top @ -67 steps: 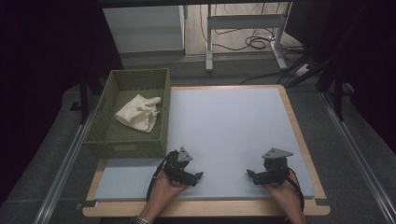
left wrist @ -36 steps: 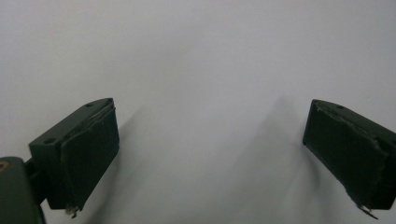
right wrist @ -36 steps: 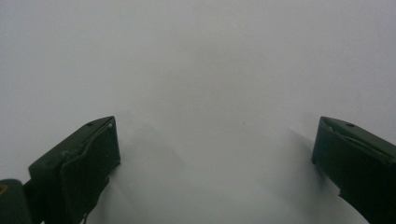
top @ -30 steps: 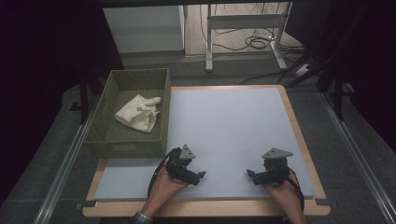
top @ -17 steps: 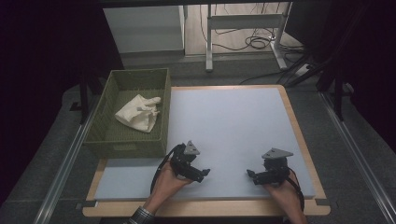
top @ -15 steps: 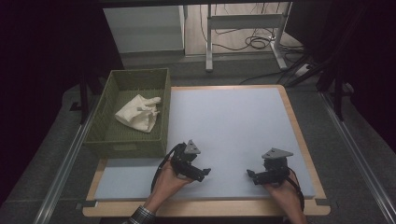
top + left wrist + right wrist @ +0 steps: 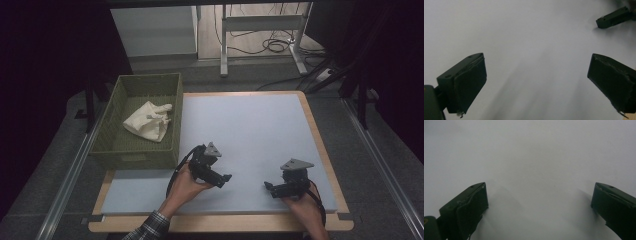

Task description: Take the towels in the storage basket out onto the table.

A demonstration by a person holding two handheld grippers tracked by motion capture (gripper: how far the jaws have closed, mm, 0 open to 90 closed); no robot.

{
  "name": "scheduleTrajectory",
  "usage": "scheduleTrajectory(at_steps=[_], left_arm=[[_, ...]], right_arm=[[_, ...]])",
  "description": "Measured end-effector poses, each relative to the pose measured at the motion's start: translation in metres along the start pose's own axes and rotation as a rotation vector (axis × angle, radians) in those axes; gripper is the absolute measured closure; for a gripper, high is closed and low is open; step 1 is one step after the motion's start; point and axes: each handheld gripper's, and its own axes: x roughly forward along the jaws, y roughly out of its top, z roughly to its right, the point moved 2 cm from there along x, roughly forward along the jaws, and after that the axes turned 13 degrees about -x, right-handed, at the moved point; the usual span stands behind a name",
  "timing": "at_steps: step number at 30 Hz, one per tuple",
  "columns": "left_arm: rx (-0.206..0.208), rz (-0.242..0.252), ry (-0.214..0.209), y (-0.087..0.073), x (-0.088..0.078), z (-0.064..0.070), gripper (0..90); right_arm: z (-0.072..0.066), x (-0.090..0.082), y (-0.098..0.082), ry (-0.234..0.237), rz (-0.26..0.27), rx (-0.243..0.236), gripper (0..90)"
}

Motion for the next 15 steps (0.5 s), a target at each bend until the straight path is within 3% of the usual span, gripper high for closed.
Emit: scheduleTrajectory(at_steps=[15], left_arm=[[0.034,-0.013,0.002,0.029,-0.007,-0.003,3.6]], right_arm=[[0.000,0.000,0.000,0.001,0.000,-0.002,0.9]])
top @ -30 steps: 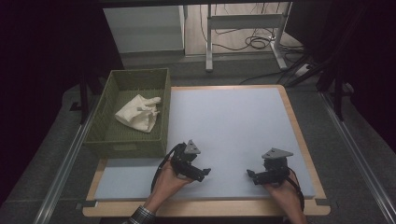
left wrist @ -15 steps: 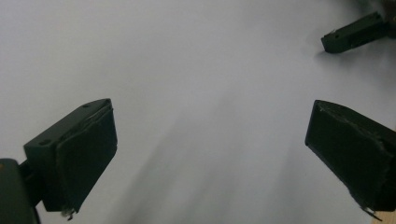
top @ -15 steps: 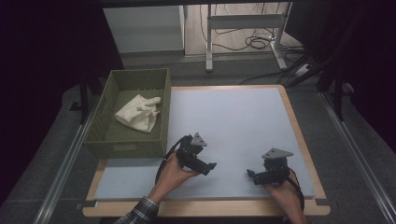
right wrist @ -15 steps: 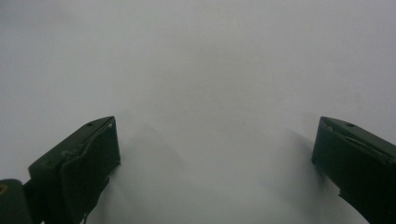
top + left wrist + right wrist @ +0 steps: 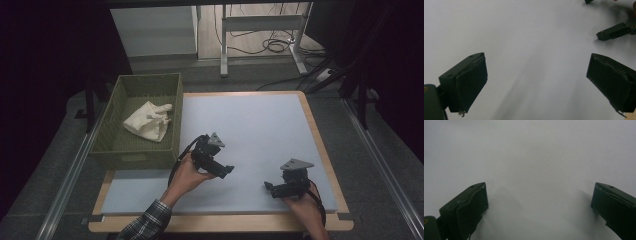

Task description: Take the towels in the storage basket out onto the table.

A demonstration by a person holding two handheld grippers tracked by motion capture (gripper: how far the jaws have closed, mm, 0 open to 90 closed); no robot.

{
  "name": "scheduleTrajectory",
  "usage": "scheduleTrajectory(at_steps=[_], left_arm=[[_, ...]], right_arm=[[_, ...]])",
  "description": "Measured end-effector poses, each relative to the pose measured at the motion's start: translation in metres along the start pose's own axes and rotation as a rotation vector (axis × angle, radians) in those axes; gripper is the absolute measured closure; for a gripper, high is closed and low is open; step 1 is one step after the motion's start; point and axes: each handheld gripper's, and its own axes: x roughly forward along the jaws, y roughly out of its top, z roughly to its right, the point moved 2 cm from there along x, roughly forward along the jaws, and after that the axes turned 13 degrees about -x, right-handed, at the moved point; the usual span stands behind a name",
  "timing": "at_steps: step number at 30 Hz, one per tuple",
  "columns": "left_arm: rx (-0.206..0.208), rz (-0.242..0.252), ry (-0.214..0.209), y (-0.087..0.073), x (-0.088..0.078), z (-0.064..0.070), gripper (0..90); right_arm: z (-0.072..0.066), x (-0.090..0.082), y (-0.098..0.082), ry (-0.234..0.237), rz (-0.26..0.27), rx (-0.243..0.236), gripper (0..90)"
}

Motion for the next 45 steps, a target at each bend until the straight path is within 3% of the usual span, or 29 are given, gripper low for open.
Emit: scheduleTrajectory(at_steps=[13,22,35,45], left_arm=[[0.010,0.006,0.006,0.030,-0.010,-0.010,3.0],[0.016,-0.014,0.045,0.048,-0.015,-0.024,2.4],[-0.030,-0.054,0.116,0.062,-0.032,-0.061,1.9],[-0.112,-0.050,0.173,0.069,-0.056,-0.097,2.0]], right_arm=[[0.000,0.000,0.000,-0.001,0.002,-0.001,0.9],[0.000,0.000,0.000,-0.001,0.002,0.001,0.9],[0.000,0.000,0.000,0.000,0.002,0.001,0.9],[0.000,0.000,0.000,0.000,0.002,0.000,0.9]])
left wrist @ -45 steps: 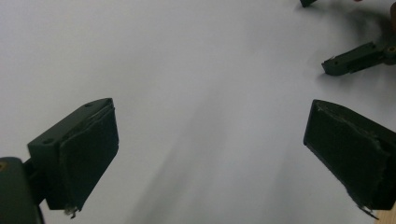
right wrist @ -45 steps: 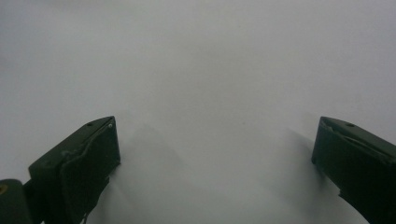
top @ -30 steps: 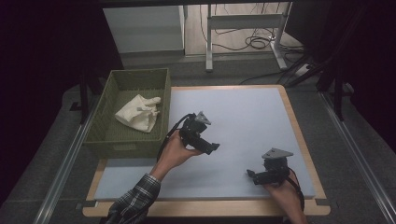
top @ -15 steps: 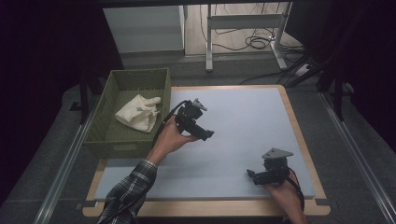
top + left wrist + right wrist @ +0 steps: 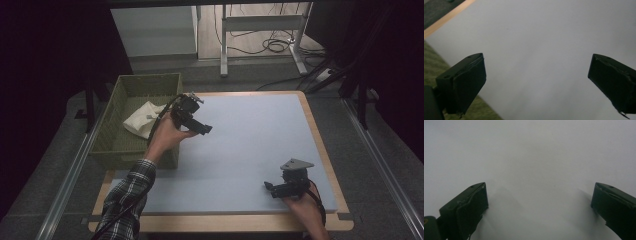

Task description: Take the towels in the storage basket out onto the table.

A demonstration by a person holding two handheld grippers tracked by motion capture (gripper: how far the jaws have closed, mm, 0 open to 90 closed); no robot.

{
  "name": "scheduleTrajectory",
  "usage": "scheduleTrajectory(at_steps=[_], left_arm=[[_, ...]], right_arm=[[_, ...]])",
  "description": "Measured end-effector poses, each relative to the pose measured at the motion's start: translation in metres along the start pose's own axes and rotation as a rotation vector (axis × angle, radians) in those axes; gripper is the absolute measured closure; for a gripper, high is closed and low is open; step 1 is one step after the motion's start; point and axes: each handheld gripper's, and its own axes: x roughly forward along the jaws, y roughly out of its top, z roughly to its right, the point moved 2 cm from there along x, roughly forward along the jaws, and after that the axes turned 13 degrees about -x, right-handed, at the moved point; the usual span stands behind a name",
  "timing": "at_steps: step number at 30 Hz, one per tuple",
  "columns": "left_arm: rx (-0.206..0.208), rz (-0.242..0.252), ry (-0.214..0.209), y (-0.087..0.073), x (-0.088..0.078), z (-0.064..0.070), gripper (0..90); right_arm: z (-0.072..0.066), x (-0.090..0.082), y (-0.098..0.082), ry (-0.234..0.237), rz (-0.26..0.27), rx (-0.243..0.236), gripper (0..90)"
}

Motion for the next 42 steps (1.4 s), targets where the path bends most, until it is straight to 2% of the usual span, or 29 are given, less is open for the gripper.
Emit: scheduleTrajectory(at_steps=[11,20,24,30,35,37,42], left_arm=[[-0.071,-0.017,0.084,0.000,-0.019,-0.048,2.1],[-0.159,0.004,0.130,-0.009,-0.041,-0.091,2.3],[-0.194,-0.002,0.158,-0.014,-0.045,-0.108,2.3],[-0.256,-0.021,0.198,-0.028,-0.035,-0.136,2.0],[-0.288,-0.083,0.226,-0.041,-0.016,-0.157,1.8],[-0.287,-0.114,0.241,-0.045,-0.008,-0.164,1.7],[-0.309,-0.163,0.243,-0.048,0.007,-0.176,1.8]], right_arm=[[0.000,0.000,0.000,0.001,0.000,0.001,0.9],[0.000,0.000,0.000,0.001,0.000,0.001,0.9],[0.000,0.000,0.000,0.000,0.000,-0.001,0.9],[0.000,0.000,0.000,0.001,0.001,-0.003,0.9],[0.000,0.000,0.000,0.001,0.001,-0.003,0.9],[0.000,0.000,0.000,0.001,0.001,-0.003,0.9],[0.000,0.000,0.000,0.000,0.001,-0.004,0.9]])
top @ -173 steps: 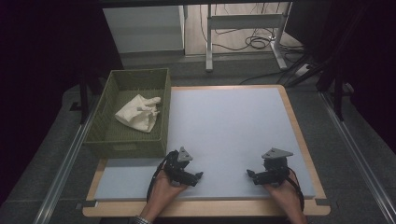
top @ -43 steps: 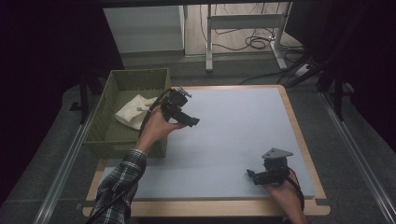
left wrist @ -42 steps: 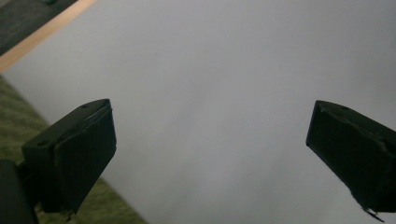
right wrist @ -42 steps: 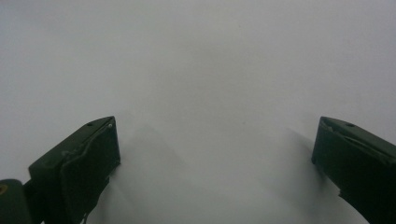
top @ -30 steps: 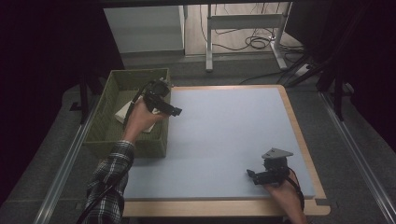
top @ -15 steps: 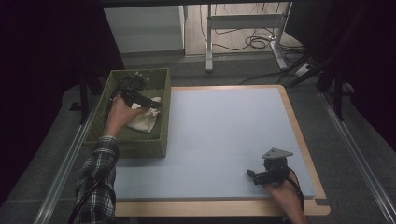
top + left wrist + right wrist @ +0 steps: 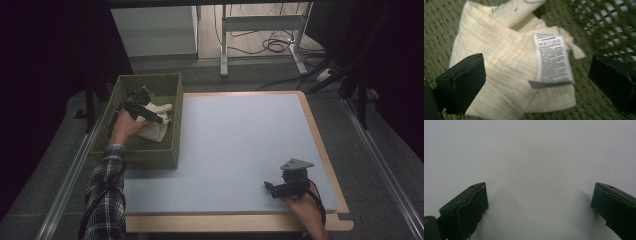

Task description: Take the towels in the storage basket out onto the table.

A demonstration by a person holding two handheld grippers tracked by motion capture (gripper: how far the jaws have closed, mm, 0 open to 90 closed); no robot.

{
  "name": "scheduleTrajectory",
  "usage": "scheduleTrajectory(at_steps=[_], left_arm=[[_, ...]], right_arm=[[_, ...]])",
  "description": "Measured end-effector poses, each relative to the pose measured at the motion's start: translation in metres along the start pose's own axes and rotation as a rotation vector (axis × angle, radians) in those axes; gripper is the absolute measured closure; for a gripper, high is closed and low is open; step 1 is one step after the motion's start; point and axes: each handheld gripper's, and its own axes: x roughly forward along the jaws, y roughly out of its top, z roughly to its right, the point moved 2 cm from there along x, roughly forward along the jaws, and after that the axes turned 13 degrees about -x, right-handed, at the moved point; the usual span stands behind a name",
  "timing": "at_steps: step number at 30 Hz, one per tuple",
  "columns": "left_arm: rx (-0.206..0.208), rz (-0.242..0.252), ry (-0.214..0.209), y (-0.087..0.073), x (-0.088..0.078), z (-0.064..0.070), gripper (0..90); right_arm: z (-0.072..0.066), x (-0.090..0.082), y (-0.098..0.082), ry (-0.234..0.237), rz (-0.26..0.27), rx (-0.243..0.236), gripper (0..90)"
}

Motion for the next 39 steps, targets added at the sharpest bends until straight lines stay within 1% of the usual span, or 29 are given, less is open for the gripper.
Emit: scheduleTrajectory(at_steps=[3,6,13,15,18,19,20,21,22,23,24,25,26,29,31,33,37,39], left_arm=[[-0.019,-0.033,-0.007,0.001,0.009,-0.003,2.6],[-0.026,-0.071,0.021,0.003,0.020,-0.008,3.2],[-0.059,-0.139,0.029,0.002,0.038,-0.019,5.2],[-0.055,-0.182,0.040,0.002,0.043,-0.020,6.3],[-0.048,-0.225,0.045,0.000,0.047,-0.021,14.9],[-0.052,-0.239,0.047,-0.001,0.048,-0.021,20.4],[-0.043,-0.249,0.062,-0.001,0.048,-0.021,26.5],[-0.039,-0.250,0.072,-0.001,0.046,-0.021,32.2],[-0.041,-0.256,0.066,-0.001,0.045,-0.021,37.8],[-0.032,-0.258,0.085,-0.002,0.043,-0.021,44.8],[-0.030,-0.261,0.087,-0.002,0.042,-0.021,55.1],[-0.025,-0.263,0.101,-0.002,0.041,-0.021,64.6],[-0.023,-0.263,0.106,-0.002,0.040,-0.022,73.3],[-0.033,-0.262,0.098,-0.002,0.038,-0.024,78.2],[-0.045,-0.242,0.086,-0.002,0.035,-0.025,78.8],[-0.065,-0.200,0.061,0.000,0.028,-0.025,78.8],[-0.085,-0.170,0.011,0.000,0.015,-0.025,78.8],[-0.092,-0.154,-0.006,0.000,0.010,-0.025,78.8]], right_arm=[[0.000,0.000,0.000,0.000,0.000,0.002,0.9],[0.000,0.000,0.000,0.000,0.000,0.002,0.9],[0.000,0.000,0.000,0.000,0.000,0.004,0.9],[0.000,0.000,0.000,0.000,0.000,0.004,0.9],[0.000,0.000,0.000,0.000,0.000,0.004,0.9],[0.000,0.000,0.000,0.000,0.000,0.004,0.9],[0.000,0.000,0.000,0.000,0.000,0.004,0.9],[0.000,0.000,0.000,0.000,0.000,0.004,0.9],[0.000,0.000,0.000,0.000,0.000,0.004,0.9],[0.000,0.000,0.000,0.000,0.000,0.004,0.9],[0.000,0.000,0.000,0.000,-0.001,0.005,0.9],[0.000,0.000,0.000,0.000,0.000,0.004,0.9],[0.000,0.000,0.000,0.000,0.000,0.004,0.9],[0.000,0.000,0.000,0.000,0.000,0.004,0.9],[0.000,0.000,0.000,0.000,0.000,0.004,0.9],[0.000,0.000,0.000,0.000,0.000,0.004,0.9],[0.000,0.000,0.000,0.000,0.000,0.004,0.9],[0.000,0.000,0.000,0.000,0.000,0.004,0.9]])
